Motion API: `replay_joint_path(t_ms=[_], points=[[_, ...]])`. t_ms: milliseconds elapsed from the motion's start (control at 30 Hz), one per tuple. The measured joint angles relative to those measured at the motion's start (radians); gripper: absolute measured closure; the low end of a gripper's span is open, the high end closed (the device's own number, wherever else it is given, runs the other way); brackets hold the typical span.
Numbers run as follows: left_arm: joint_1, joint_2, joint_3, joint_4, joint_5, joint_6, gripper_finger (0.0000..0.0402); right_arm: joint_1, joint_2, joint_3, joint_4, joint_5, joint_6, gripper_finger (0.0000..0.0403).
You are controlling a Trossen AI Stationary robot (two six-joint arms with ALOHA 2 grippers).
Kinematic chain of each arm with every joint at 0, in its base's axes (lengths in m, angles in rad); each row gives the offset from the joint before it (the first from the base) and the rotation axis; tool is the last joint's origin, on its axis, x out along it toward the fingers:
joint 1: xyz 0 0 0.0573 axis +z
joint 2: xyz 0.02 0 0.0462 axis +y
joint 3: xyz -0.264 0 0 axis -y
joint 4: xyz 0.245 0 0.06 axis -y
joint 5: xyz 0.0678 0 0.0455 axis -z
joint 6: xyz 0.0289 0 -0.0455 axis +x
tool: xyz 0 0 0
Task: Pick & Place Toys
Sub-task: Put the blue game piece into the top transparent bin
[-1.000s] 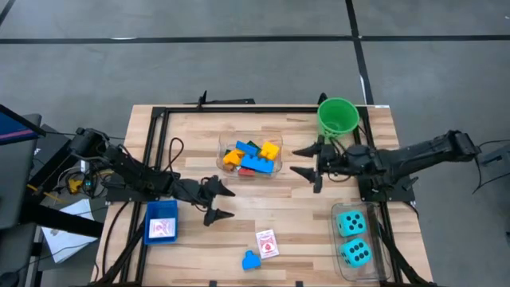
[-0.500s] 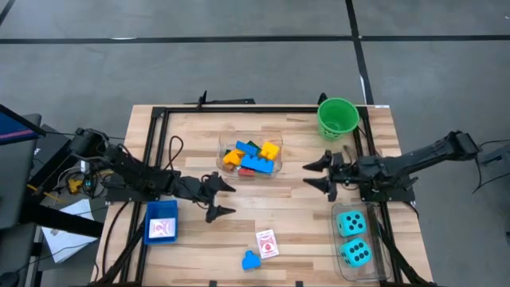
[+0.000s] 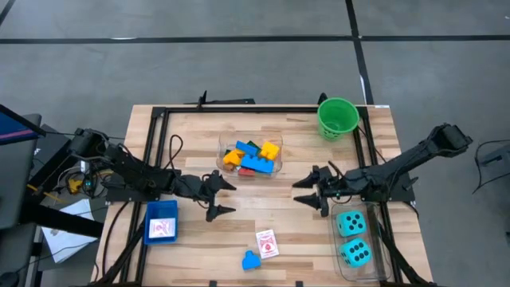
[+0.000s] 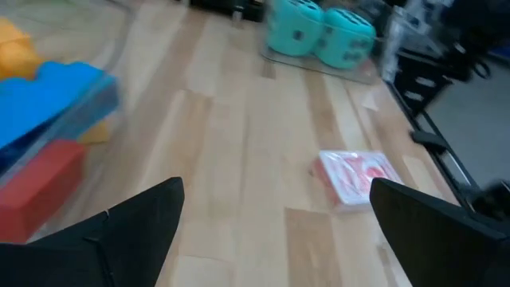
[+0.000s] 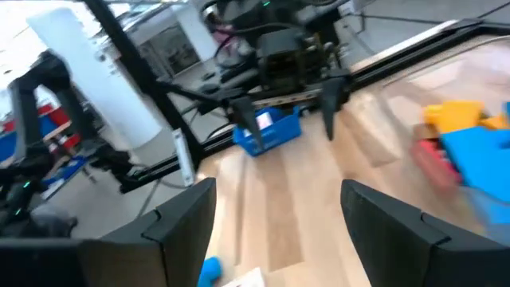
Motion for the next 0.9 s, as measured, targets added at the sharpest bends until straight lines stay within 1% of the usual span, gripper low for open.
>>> replay_joint_path(t_ms=[133, 367, 433, 600, 767, 900], points=[[-0.038, 0.000, 0.000, 0.001, 0.022, 0.041, 0.0004, 0.058, 0.050, 0.049, -0.001, 0.001, -0.030, 0.0143], [-0.118, 0.000, 0.000, 0.027, 0.001, 0.061, 0.0011, 0.144, 0.110, 0.091, -0.021, 0.049, -0.087, 0.0143], [-0.141, 0.000, 0.000, 0.031, -0.019, 0.063, 0.0018, 0.149, 0.107, 0.094, -0.028, 0.049, -0.089, 0.0143], [-0.207, 0.000, 0.002, 0.062, -0.126, 0.134, 0.0035, 0.147, 0.089, 0.095, -0.032, 0.050, -0.105, 0.0143], [-0.263, 0.000, 0.059, 0.075, -0.135, 0.217, 0.0043, 0.144, 0.063, 0.095, -0.035, 0.049, -0.140, 0.0143], [-0.284, 0.017, 0.100, 0.074, -0.134, 0.240, 0.0046, 0.143, 0.046, 0.095, -0.037, 0.049, -0.165, 0.0143]])
